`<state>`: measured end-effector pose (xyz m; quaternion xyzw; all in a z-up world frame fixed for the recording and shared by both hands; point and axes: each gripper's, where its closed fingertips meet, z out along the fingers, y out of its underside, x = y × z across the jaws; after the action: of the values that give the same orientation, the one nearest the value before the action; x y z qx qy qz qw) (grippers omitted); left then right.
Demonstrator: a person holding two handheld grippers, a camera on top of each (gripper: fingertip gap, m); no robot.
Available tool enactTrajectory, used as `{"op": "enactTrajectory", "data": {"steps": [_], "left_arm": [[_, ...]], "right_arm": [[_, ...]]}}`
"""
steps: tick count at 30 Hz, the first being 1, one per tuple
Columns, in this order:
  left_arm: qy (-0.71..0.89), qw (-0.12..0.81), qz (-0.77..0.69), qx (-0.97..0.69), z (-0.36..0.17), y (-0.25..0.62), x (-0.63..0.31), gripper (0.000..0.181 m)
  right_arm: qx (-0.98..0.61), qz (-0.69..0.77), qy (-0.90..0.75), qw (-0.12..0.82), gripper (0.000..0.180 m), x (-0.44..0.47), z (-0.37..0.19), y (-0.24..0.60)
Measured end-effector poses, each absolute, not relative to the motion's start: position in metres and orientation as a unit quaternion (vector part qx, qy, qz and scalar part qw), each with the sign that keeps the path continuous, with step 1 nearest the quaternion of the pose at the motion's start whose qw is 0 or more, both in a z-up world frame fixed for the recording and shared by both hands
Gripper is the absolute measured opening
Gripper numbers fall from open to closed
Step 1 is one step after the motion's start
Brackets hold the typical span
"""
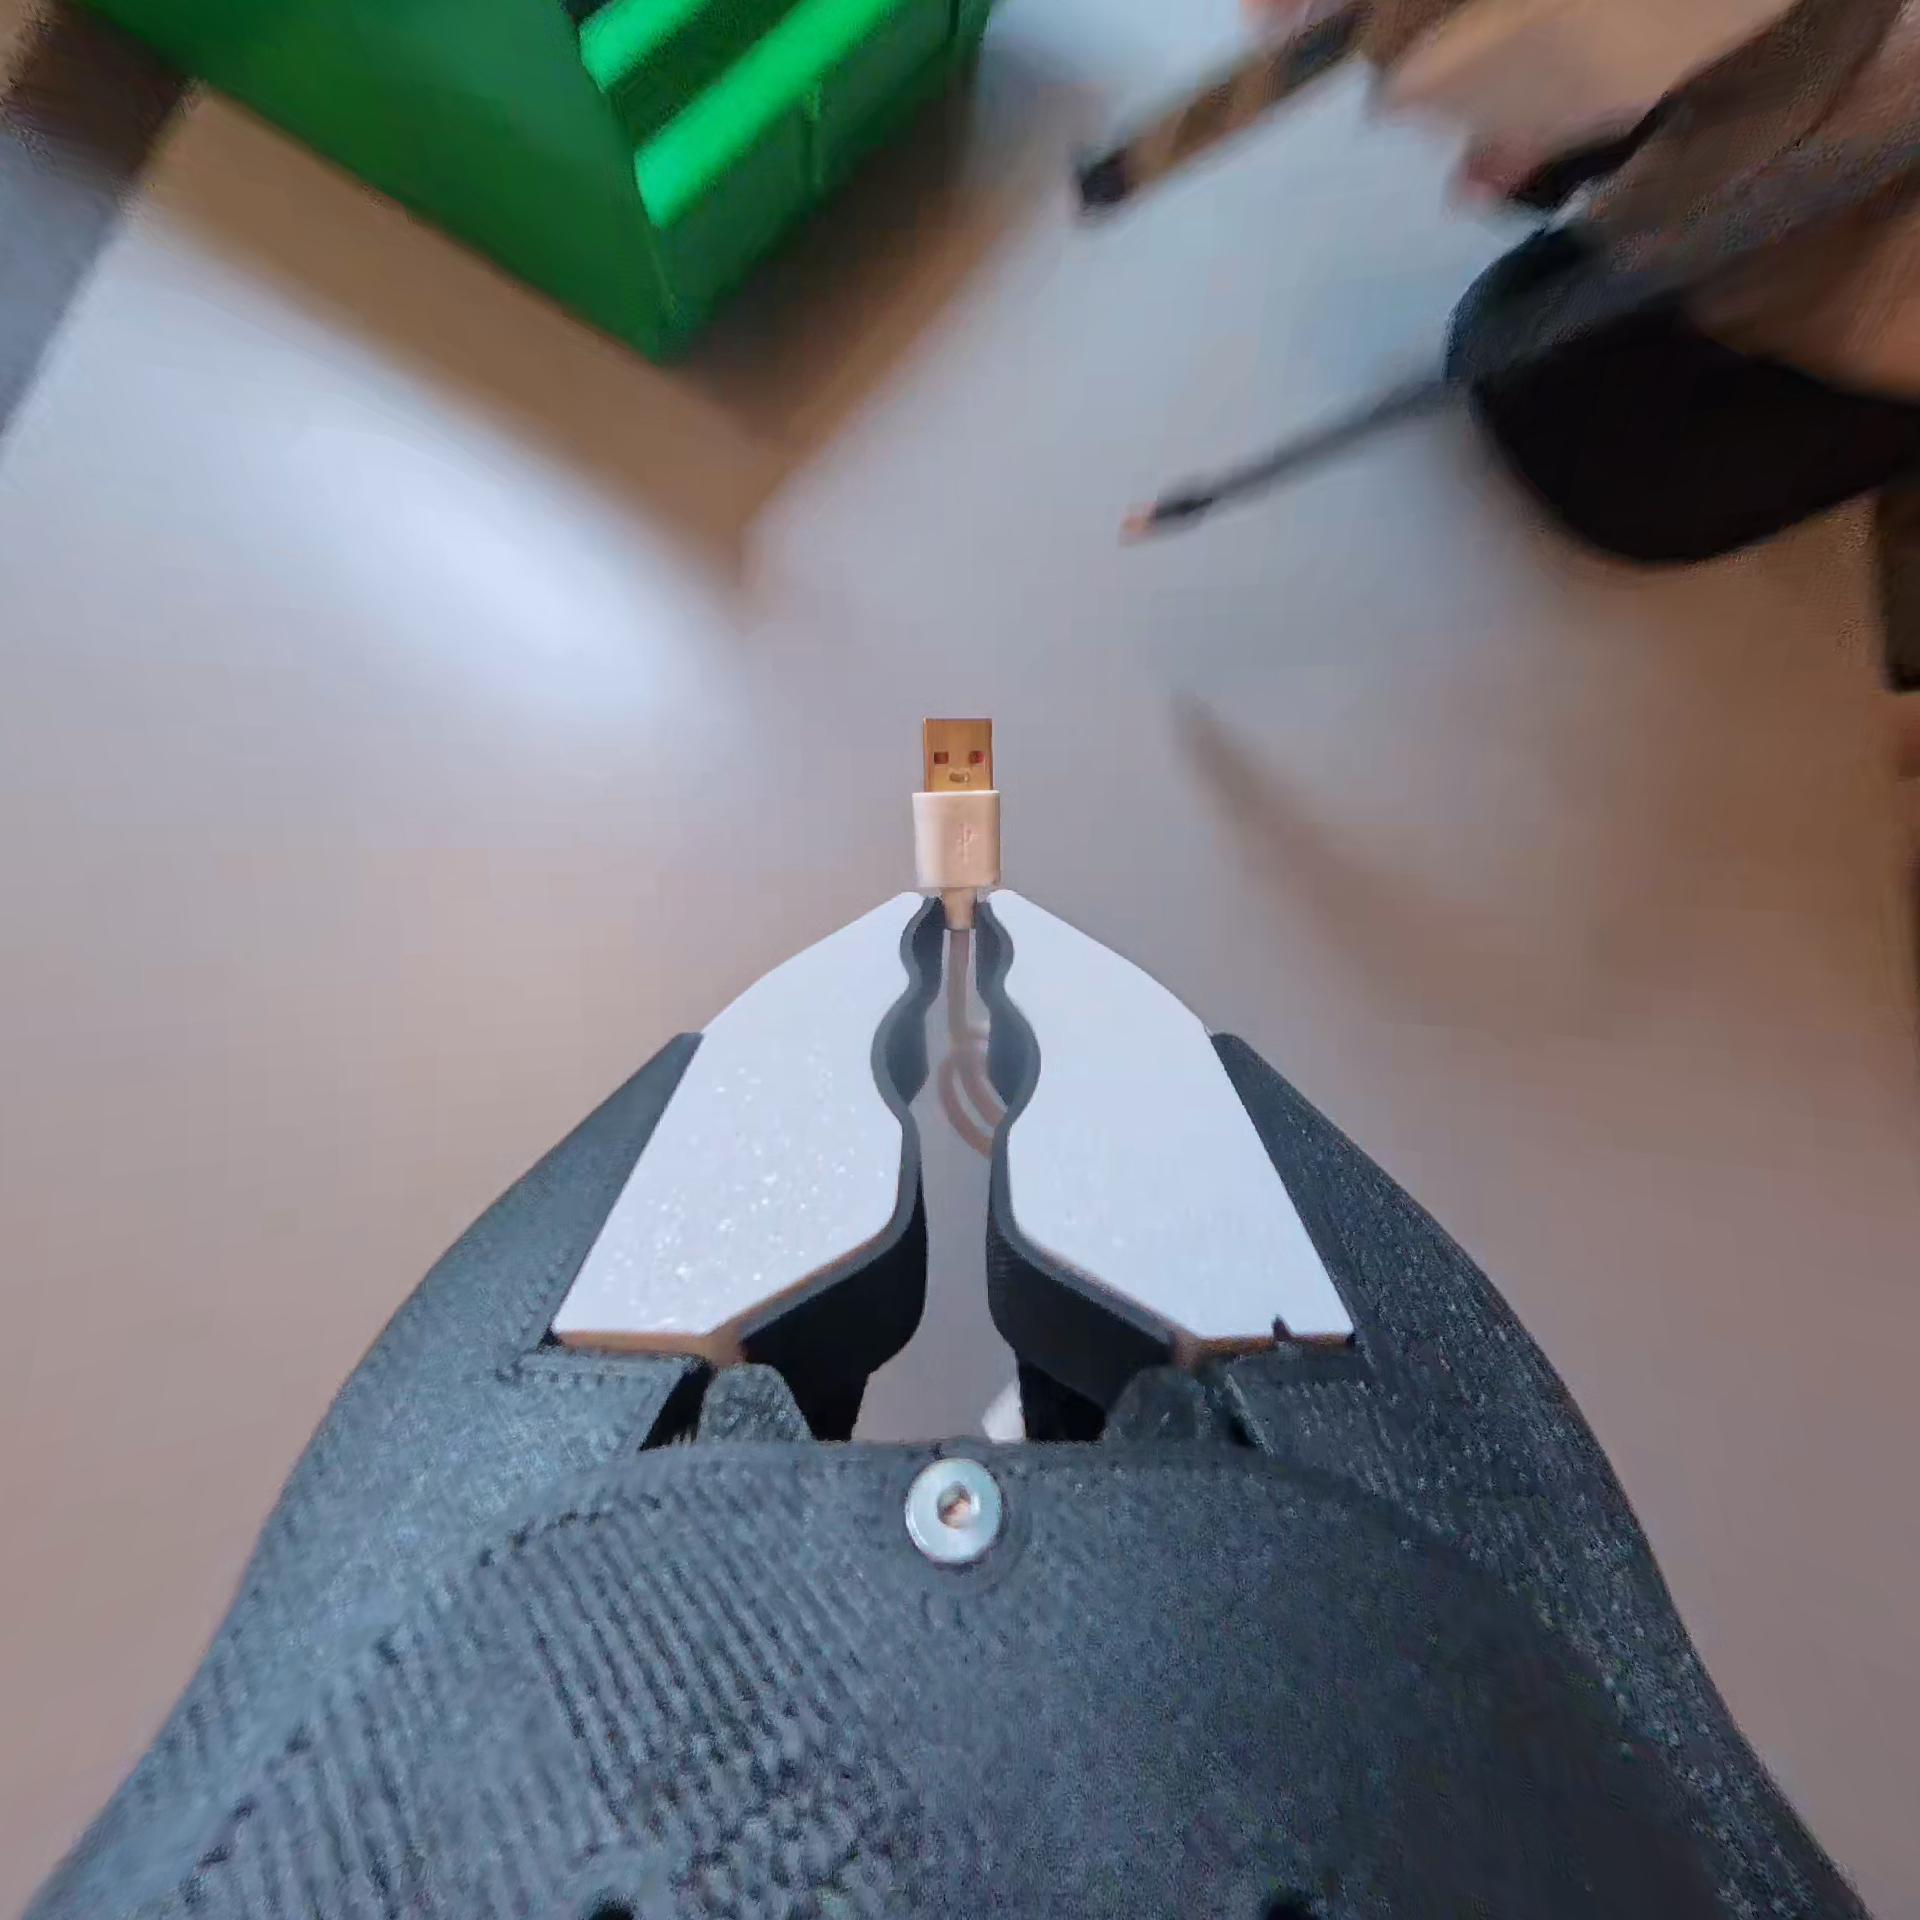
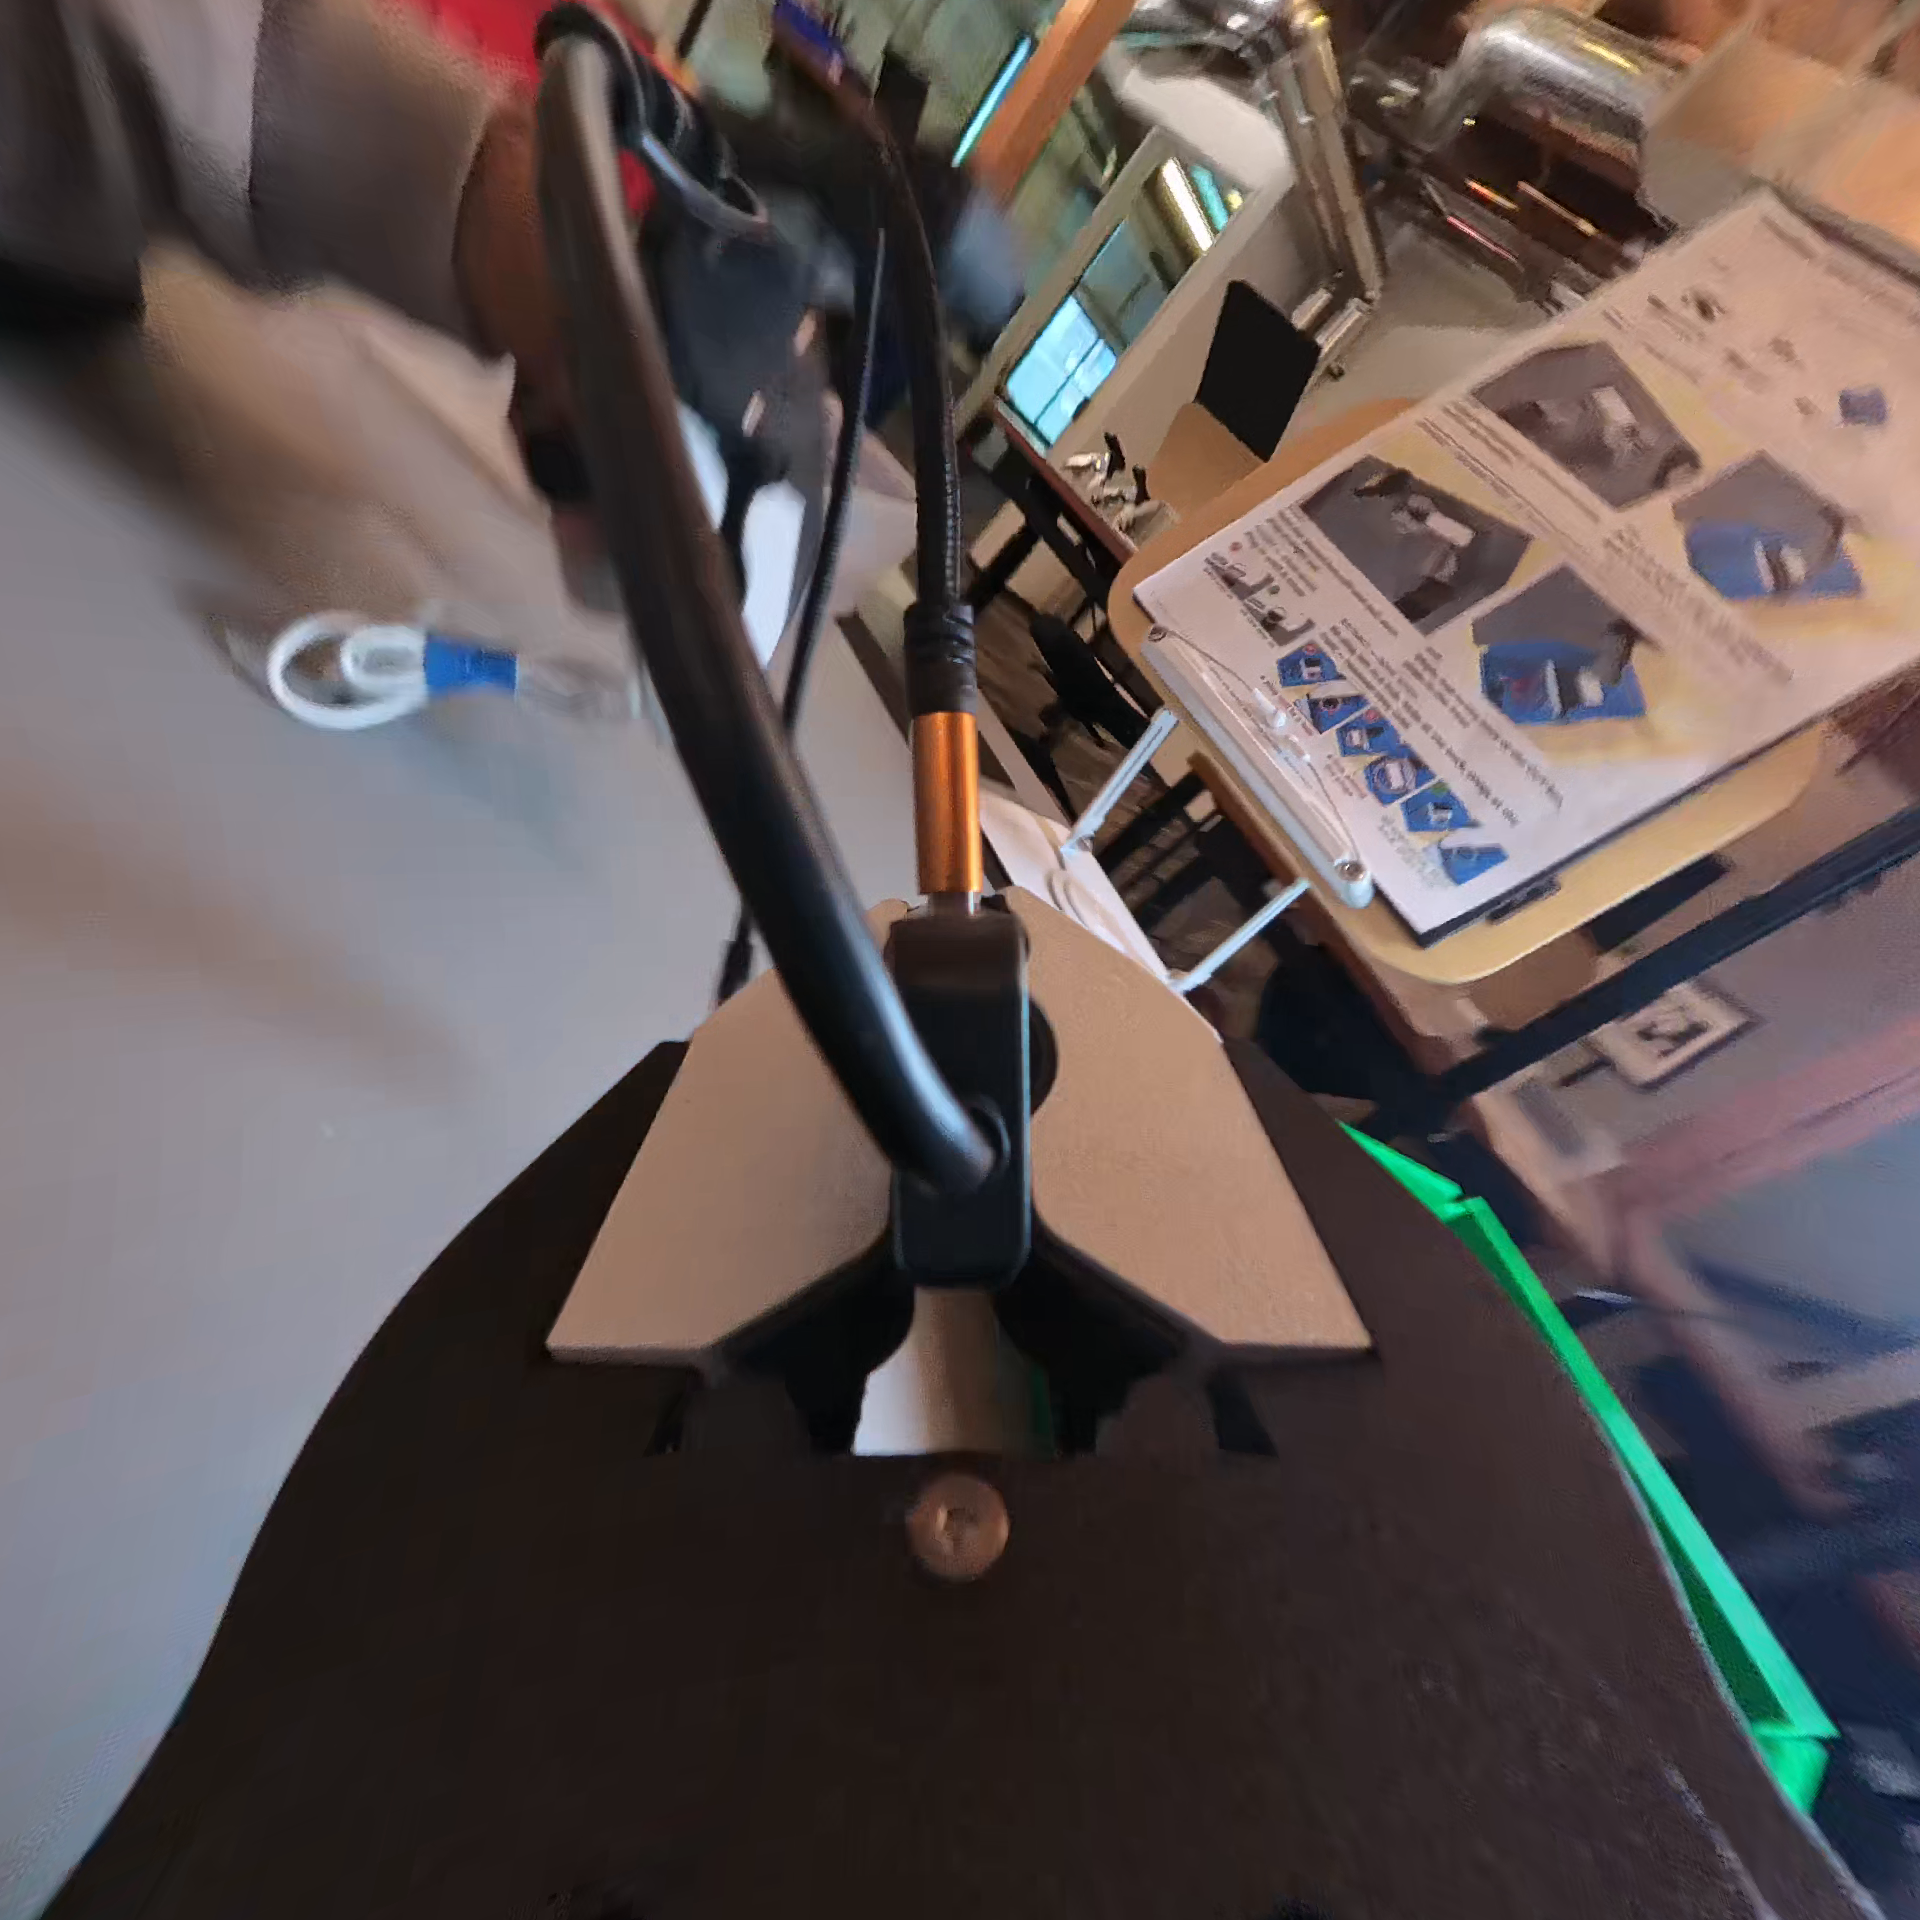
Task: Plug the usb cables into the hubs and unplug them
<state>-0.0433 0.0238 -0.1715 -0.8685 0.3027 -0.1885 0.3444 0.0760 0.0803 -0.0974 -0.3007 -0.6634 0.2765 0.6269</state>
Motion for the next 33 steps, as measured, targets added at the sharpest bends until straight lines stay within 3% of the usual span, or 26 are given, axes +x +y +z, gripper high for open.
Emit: {"op": "enactTrajectory", "data": {"steps": [4, 7, 16, 33], "left_arm": [[0.308, 0.412, -0.214, -0.83, -0.106, 0.012, -0.034, 0.007], [0.329, 0.414, -0.242, -0.814, -0.087, -0.005, -0.012, 0.007], [0.348, 0.279, -0.325, -0.834, -0.146, -0.018, 0.055, 0.007], [0.319, 0.209, -0.328, -0.864, -0.179, -0.018, 0.064, 0.006]], "right_arm": [[-0.22, 0.136, -0.724, 0.64, 0.012, 0.065, -0.122, 0.064], [-0.166, 0.071, -0.741, 0.647, 0.012, 0.058, -0.133, 0.052], [-0.094, -0.014, -0.739, 0.667, 0.011, 0.047, -0.142, 0.033], [-0.065, -0.076, -0.771, 0.629, 0.011, 0.039, -0.171, 0.029]]}}
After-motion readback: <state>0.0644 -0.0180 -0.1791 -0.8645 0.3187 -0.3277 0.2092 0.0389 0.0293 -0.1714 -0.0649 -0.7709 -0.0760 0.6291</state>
